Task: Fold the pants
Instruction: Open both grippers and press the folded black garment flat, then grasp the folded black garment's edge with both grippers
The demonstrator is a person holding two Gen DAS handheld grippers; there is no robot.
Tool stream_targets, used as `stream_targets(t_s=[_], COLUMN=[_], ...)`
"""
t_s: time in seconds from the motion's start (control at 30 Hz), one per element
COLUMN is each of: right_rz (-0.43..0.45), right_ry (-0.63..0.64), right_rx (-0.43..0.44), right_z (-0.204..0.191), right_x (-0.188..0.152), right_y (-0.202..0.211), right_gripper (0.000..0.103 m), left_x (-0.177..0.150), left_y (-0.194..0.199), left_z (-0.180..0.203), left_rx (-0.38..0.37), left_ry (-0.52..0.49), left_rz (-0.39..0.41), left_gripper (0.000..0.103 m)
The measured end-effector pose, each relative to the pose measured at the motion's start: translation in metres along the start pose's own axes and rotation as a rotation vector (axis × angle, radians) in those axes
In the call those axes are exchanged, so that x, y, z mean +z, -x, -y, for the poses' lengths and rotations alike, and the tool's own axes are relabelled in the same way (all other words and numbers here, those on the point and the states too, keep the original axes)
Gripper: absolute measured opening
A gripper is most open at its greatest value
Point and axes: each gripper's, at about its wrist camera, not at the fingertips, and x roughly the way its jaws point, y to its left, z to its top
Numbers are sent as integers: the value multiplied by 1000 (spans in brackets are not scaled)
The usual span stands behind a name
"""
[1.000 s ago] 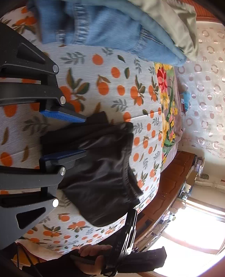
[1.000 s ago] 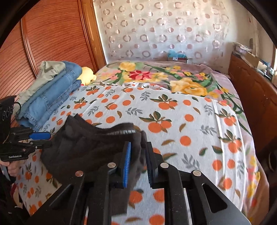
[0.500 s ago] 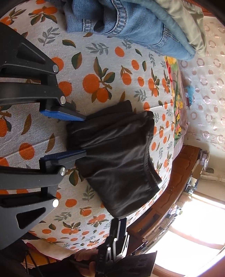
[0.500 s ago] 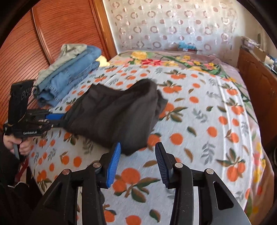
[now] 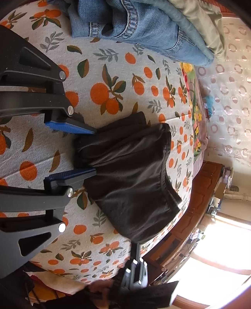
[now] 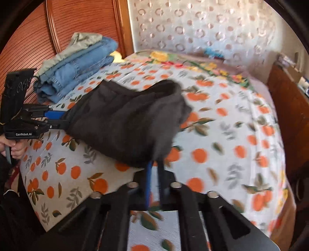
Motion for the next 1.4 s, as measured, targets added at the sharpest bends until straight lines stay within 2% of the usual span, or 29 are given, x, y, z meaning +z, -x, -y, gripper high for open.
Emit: stream_targets(t_s=[0.03,0.2,0.33,0.43,0.5,0.53,0.6,0.8,0.83,0.9,1.27,1.33,1.4], right_rz=[35,65,71,67,68,65,63,61,64,64,0,-4,1], right_ry=[-43,-107,-105,-95,-105,-109,-118,-116,-105,-98,-76,-63,-58], right_rx=[-51,-72,-14,22,56,70,98,196,199,207,220,204,164], right_z=[16,35,27,22,19,18,22,12,9,7,2,2,5], right_x=[0,-7,-10,-9,-6,-5,-1,1,2,2,2,2,3], right_y=[16,36,33,23,14,9,-1,-10,-10,-10,-21,-18,-13], right_gripper=[0,0,0,8,23,27,30,30,30,23,23,7,5], left_x=[0,0,-1,-1,-1,-1,0,-3,-3,-3,-5,-6,-6], left_y=[0,0,3,8,13,14,14,4,4,4,4,3,3], left_z=[-1,-2,-4,-3,-1,1,1,-2,-2,-4,1,3,3], left_rx=[-3,-5,-16,-25,-28,-29,-27,-17,-19,-22,3,20,34], left_ry=[4,18,54,62,49,45,41,45,46,49,15,-6,-17], left_rz=[0,6,2,9,19,21,18,-7,-6,-4,16,19,22], left_gripper=[35,36,36,36,36,36,36,36,36,36,36,34,27])
